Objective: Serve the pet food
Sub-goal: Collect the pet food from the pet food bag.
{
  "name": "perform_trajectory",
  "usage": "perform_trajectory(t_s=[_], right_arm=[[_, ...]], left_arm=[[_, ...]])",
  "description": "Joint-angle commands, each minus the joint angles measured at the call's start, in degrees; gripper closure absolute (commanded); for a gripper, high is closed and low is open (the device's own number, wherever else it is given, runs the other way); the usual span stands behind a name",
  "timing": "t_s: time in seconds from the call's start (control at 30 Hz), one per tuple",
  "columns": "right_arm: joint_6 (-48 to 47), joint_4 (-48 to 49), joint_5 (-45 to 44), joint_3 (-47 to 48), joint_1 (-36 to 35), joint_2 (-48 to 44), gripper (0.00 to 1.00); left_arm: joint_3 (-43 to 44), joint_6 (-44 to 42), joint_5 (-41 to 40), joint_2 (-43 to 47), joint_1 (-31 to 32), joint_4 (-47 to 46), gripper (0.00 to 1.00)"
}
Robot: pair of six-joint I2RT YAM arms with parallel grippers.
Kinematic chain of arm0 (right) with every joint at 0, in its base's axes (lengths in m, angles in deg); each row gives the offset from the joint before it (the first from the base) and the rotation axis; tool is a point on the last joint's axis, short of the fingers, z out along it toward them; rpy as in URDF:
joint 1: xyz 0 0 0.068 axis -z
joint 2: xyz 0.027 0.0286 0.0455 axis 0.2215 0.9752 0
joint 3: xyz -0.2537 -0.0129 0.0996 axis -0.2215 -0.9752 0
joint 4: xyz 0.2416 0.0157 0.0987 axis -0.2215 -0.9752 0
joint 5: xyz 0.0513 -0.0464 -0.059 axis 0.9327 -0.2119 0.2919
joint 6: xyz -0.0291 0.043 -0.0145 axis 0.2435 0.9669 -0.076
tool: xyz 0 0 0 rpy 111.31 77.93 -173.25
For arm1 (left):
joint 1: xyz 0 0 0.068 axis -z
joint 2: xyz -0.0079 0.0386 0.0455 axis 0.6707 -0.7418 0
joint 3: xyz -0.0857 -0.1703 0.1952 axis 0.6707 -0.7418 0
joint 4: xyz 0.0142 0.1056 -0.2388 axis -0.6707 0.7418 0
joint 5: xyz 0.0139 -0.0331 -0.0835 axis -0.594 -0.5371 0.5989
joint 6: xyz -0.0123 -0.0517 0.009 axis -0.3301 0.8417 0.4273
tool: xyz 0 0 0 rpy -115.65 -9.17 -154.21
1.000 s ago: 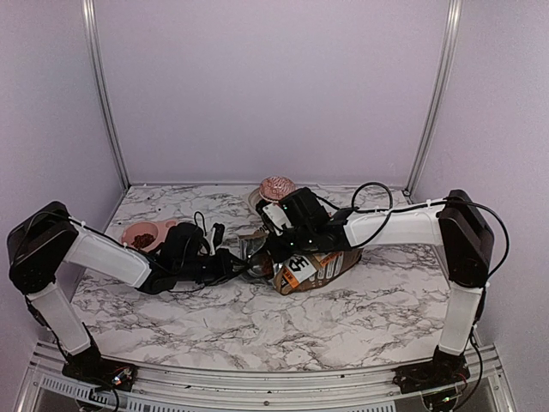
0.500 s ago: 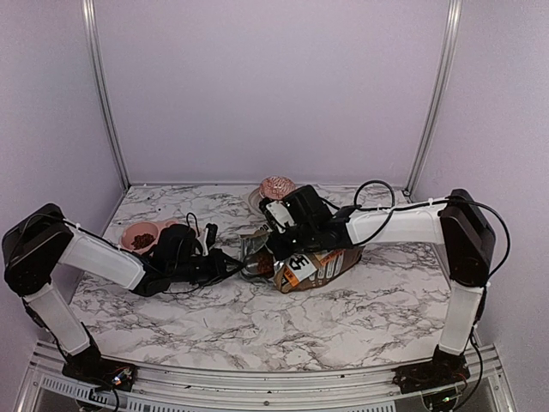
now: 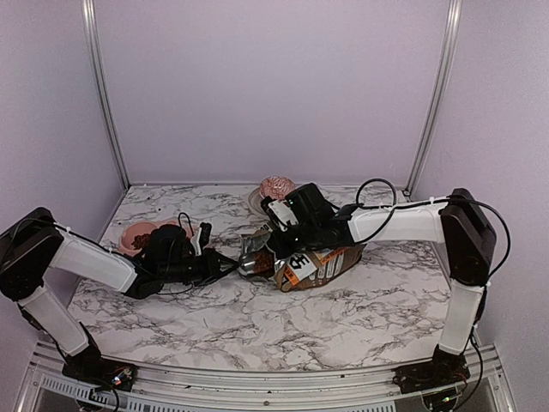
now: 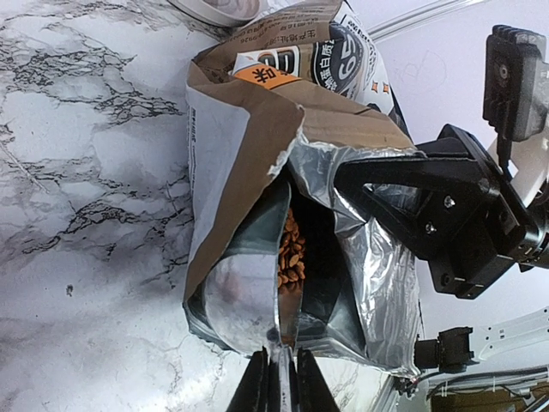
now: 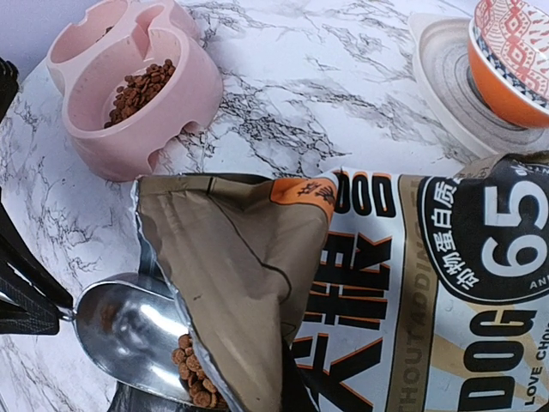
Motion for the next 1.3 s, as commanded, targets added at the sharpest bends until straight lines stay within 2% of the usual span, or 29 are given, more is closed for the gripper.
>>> perform_trajectory(t_s=[0.0, 1.0, 1.07, 1.27], right_arm=[[-1.51, -2.32, -1.01, 0.56, 1.85, -1.3, 1.0], [-1.47, -0.94, -0.17, -0.2, 2.45, -1.61, 1.0], [-1.46, -0.9, -0.25, -0.2, 2.51, -1.52, 1.0], [-1.26, -0.91, -0.3, -0.24, 2.51, -1.35, 1.0]], left_arm=[[-1.16, -0.41, 1.39, 2.98, -0.62, -2.84, 1.0], [-7.19, -0.86, 3.01, 11.46, -2.84, -2.84, 1.0], [-7.44, -0.86, 3.55, 11.94, -4.76, -2.84, 1.0], [-8.17, -0.82, 4.4, 13.52, -5.4, -2.84, 1.0]])
